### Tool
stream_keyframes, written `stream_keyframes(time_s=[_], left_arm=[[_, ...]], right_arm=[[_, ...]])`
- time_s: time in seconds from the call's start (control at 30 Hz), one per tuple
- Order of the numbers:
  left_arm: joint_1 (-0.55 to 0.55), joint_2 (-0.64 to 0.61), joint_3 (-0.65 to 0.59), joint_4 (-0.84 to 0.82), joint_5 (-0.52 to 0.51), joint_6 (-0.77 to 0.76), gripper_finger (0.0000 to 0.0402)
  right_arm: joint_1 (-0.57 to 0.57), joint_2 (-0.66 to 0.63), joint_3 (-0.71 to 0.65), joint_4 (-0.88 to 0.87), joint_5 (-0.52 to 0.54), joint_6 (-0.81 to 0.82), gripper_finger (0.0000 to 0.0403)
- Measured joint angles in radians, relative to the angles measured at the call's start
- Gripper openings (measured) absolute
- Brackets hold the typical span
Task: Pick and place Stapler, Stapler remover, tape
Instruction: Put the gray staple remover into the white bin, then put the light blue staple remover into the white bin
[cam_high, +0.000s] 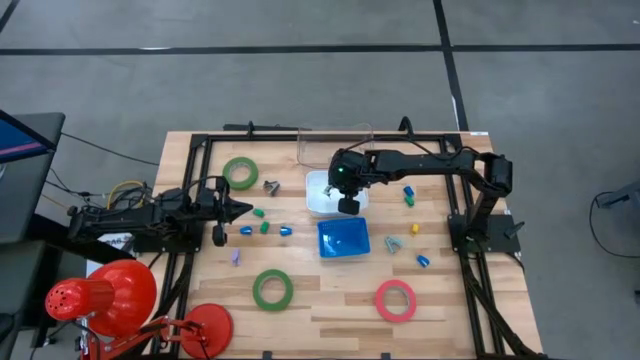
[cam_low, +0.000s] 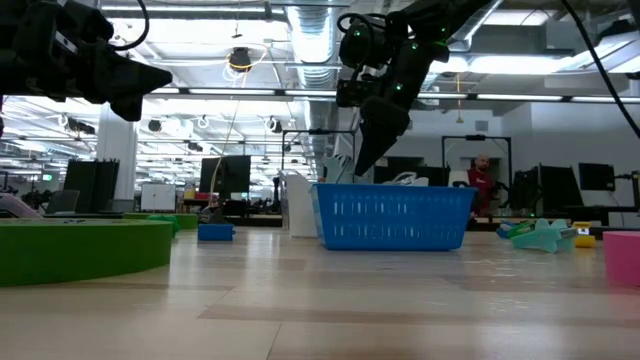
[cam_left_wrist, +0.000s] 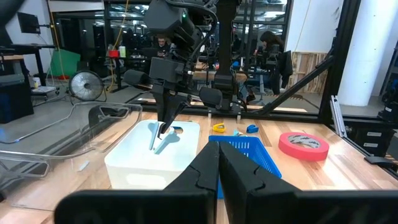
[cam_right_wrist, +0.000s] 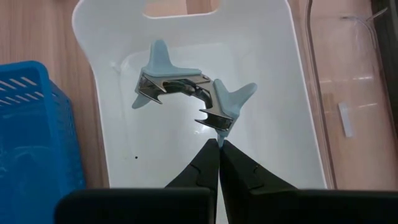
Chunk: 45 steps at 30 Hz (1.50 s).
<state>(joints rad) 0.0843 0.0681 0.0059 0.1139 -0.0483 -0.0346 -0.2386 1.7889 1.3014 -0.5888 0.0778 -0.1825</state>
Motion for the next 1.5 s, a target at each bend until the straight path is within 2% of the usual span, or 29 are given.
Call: stream_keyframes(time_s=[0.93,1.3,1.5], left_arm=[[0.0,0.0,0.0,0.0,0.0,0.0,0.0003],[0.0,0.0,0.0,0.0,0.0,0.0,0.0003],[0.0,0.0,0.0,0.0,0.0,0.0,0.0003]], right_arm=[[0.0,0.0,0.0,0.0,0.001,0.0,0.0002],[0.0,0.0,0.0,0.0,0.0,0.0,0.0096],[0.002,-0.005,0.0,-0.005,0.0,0.0,0.013]])
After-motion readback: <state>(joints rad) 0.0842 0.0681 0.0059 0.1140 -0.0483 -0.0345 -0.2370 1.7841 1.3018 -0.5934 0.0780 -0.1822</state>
